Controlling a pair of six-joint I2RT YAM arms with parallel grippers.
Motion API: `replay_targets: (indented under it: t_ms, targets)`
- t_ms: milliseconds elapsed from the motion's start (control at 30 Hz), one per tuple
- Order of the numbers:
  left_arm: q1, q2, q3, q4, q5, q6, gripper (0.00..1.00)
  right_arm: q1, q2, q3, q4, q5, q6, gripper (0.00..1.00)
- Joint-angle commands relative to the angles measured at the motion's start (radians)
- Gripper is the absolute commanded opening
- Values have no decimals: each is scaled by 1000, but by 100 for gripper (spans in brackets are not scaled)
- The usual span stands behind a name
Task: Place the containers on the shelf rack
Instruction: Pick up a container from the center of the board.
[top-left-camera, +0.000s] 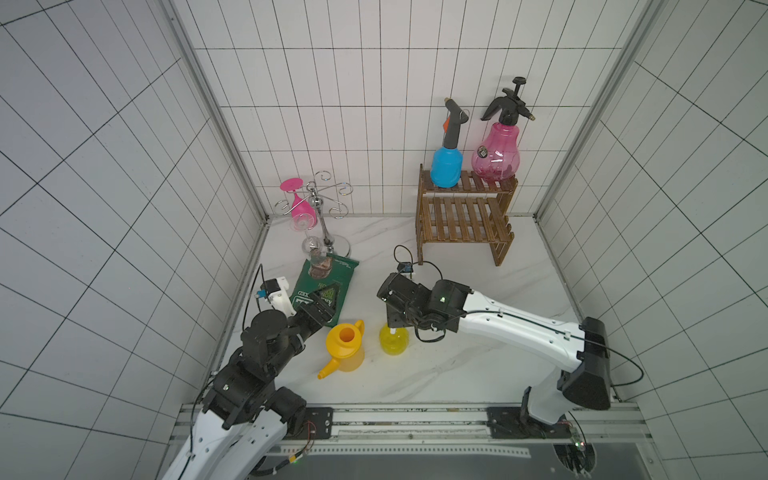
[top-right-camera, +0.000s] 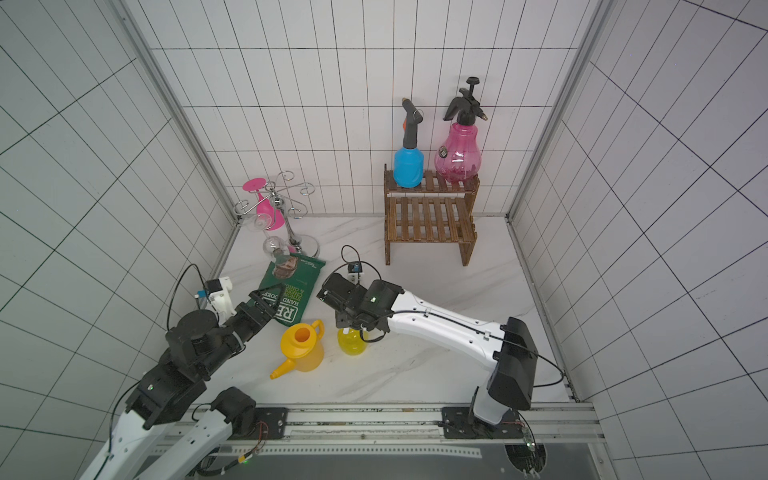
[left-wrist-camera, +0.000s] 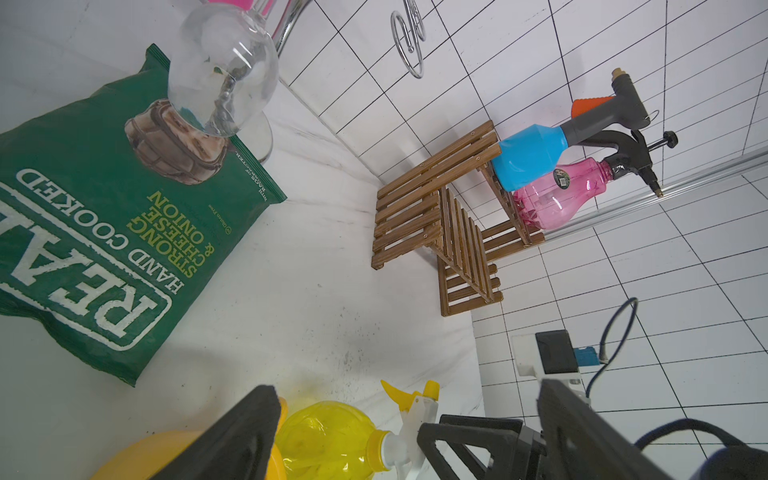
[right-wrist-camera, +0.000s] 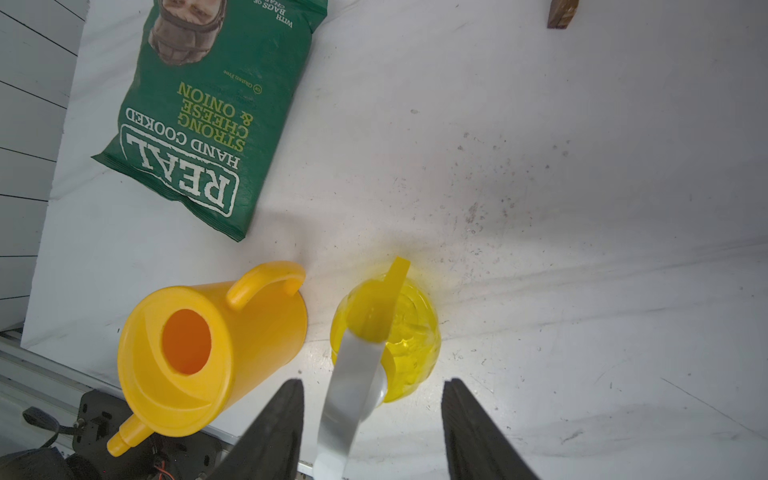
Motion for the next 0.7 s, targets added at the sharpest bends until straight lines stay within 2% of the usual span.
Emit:
replay_targets:
  t_ms: [0,133,300,467,533,567,667]
  targets:
    - [-1,-8,-15,-21,-11,-6,98,-8,48,49,-9,-44,-14,50]
    - [-1,-8,-14,-24,-6,-7,98,-9,64,54,-13,-27,-35,39]
    - [-1,-16,-16,-29,-1,-2,98,-9,11,23,-19,56,-116,20]
    - [0,-12,-22,-6,8,17,98,-34,-97,-43,-21,120,-198,12]
    - [-1,-4,-23,20,27,38,98,-62,-161,-96,-11,110,-261,7]
    - [-1,5,-23,46,45,64,98,-87,-209,-136,-3,100,-336,1]
    - [0,42,-17,122,134,154,98,-169,-369,-251,46,1,-556,0]
